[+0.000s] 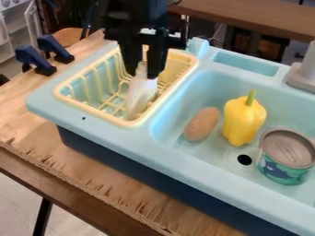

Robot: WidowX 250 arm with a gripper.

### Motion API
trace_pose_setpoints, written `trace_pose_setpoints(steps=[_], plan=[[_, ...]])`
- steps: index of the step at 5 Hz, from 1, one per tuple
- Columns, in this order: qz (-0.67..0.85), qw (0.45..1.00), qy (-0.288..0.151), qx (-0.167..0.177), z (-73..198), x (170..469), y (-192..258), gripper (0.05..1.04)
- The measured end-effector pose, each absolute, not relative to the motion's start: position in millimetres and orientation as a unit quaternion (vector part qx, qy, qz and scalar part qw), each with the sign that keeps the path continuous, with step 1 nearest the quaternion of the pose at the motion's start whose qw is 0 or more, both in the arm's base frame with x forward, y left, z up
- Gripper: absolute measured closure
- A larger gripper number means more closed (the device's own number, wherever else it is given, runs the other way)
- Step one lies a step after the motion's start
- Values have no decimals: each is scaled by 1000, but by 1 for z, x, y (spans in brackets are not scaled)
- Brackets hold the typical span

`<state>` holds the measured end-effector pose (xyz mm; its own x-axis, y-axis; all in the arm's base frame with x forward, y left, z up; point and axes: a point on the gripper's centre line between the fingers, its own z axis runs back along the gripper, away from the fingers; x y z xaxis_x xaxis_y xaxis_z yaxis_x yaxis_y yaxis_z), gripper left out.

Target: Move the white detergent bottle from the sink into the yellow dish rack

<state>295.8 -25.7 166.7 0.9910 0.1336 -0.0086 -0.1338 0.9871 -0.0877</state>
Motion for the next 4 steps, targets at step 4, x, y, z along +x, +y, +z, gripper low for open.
trace_pose_setpoints(steps=[4], plan=[[-14, 997, -72, -20, 218, 298, -57, 74]])
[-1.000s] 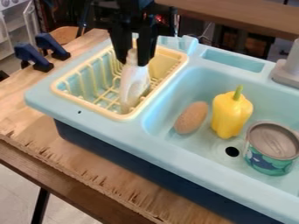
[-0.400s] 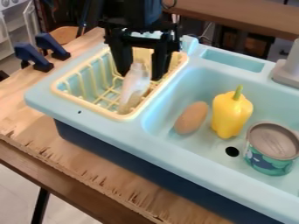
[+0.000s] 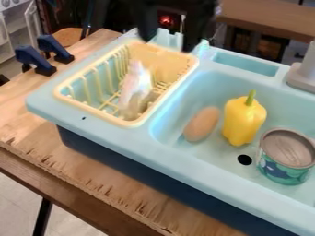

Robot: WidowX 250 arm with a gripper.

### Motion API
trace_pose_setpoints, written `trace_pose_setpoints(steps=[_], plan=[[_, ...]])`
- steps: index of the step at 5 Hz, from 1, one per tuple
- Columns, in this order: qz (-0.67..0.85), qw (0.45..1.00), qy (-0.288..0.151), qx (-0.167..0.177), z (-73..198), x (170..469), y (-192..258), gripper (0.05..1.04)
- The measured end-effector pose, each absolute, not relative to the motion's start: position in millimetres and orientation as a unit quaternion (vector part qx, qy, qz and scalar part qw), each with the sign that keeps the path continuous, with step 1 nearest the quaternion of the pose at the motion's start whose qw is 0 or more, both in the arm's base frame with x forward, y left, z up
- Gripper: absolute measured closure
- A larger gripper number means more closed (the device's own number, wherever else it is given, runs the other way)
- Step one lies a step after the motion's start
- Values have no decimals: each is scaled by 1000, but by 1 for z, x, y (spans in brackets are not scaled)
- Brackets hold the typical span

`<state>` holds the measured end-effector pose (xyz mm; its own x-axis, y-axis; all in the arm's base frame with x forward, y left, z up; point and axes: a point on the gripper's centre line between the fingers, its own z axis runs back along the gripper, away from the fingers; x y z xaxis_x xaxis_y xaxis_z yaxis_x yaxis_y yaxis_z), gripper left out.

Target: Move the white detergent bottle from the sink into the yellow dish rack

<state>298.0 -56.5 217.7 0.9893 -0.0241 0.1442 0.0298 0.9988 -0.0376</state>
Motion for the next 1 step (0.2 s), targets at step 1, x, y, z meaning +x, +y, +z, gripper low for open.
trace_pose_setpoints(steps=[1], plan=[[-31, 996, -81, 34, 243, 296, -73, 77]])
